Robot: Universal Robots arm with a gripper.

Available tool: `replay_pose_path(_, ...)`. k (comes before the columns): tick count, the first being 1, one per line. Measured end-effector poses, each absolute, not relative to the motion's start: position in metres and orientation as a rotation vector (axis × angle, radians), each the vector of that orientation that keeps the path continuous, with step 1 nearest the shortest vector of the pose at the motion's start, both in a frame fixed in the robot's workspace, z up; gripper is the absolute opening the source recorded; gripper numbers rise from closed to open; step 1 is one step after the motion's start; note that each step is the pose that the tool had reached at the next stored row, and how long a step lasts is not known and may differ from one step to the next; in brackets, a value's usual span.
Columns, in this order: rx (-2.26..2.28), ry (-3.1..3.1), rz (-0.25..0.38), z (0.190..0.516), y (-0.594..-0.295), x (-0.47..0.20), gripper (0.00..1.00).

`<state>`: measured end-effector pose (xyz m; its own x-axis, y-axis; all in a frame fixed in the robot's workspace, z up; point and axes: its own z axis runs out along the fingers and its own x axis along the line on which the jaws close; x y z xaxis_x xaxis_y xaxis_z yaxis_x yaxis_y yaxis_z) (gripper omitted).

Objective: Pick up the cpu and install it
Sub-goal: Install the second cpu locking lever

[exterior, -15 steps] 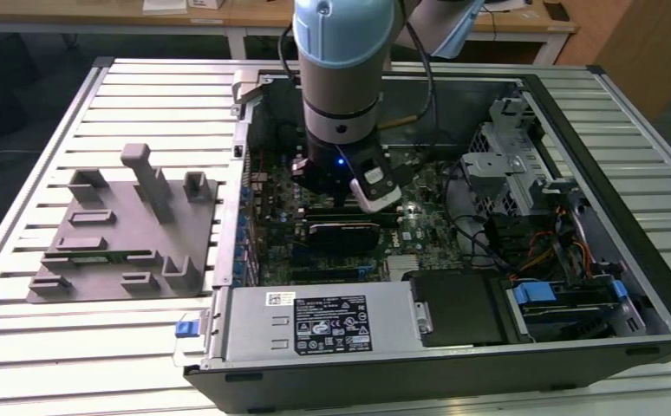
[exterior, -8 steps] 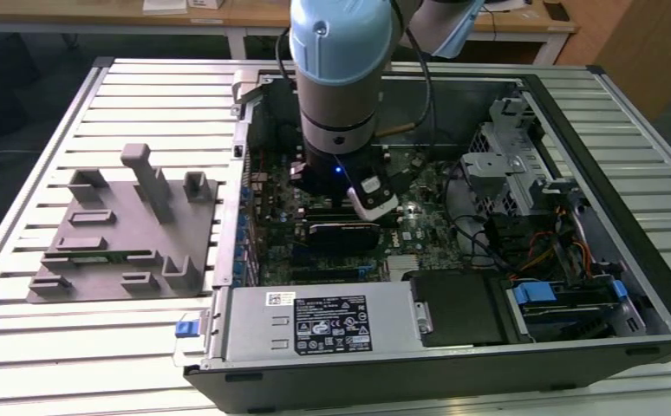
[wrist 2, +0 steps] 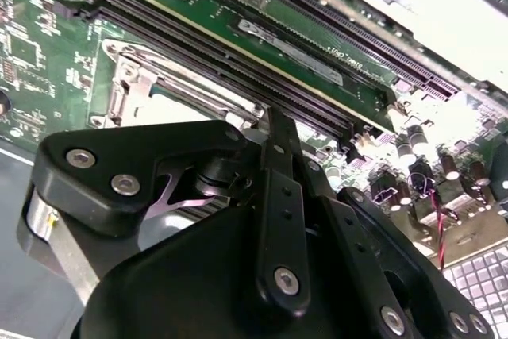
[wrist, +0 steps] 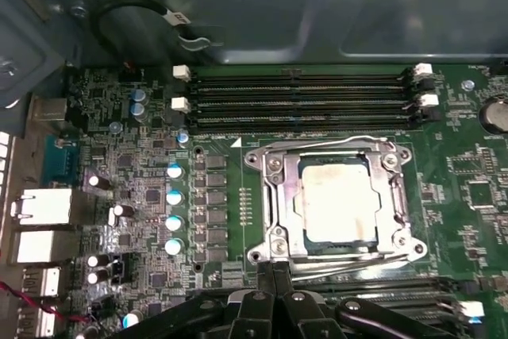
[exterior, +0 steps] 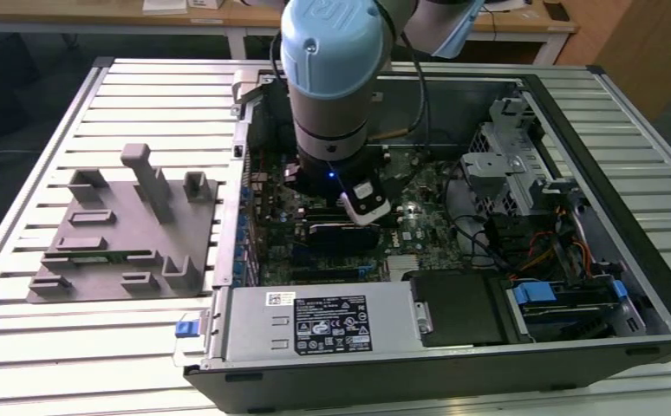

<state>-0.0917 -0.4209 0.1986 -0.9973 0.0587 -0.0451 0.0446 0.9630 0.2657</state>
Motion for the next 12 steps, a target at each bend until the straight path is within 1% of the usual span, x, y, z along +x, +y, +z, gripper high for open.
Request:
replay_pose_path(4,0.081,3.058,0.431,0.1949,-0.4216,-0.0952,0.11)
replay_pose_path(9,0.083,3.049,0.49,0.1921,-0.422,-0.0972,0.11)
replay_pose_path(12,0.083,3.047,0.505,0.1895,-0.4223,-0.0976,0.11)
